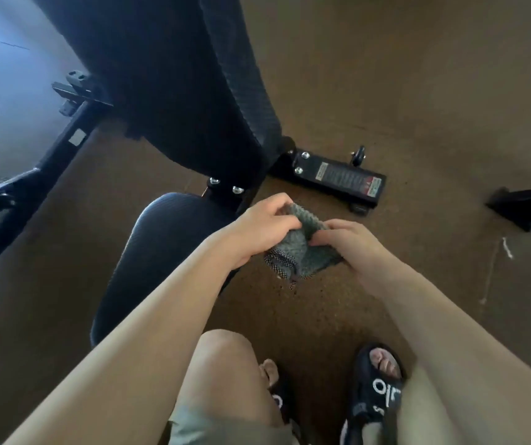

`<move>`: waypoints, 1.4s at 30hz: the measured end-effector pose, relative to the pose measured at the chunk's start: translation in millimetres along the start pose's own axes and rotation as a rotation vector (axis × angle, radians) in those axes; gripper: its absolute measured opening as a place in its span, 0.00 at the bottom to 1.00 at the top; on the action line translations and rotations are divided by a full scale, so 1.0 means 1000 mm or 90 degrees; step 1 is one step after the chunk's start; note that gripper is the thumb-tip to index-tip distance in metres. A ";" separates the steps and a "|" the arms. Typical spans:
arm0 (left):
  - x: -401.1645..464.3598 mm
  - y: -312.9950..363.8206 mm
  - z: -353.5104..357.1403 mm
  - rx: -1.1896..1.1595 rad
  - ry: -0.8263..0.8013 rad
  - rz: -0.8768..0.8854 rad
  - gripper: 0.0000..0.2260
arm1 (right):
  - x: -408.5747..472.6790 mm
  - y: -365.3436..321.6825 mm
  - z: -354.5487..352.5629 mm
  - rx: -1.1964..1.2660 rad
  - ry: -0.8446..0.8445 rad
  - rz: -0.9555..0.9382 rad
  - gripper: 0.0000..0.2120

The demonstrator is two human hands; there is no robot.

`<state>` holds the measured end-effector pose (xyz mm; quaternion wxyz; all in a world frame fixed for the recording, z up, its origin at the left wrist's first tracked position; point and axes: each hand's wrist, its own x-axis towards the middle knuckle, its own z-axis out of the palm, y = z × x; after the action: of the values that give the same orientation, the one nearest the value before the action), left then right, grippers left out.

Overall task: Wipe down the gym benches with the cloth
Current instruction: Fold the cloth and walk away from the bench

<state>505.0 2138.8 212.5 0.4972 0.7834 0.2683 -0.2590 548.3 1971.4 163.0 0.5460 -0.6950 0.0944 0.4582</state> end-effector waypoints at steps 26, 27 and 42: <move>-0.208 0.603 0.124 0.238 -0.195 0.229 0.09 | -0.439 -0.253 -0.337 0.545 0.480 -0.148 0.05; -0.209 0.617 0.133 0.238 -0.202 0.231 0.09 | -0.445 -0.258 -0.351 0.558 0.493 -0.149 0.05; -0.075 0.834 0.186 0.260 -0.382 0.245 0.08 | -0.392 -0.370 -0.526 0.748 0.525 -0.141 0.17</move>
<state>990.0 1654.1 727.4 0.4272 0.7914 -0.0969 -0.4263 842.7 1524.5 692.8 0.7923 -0.4087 0.4523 -0.0257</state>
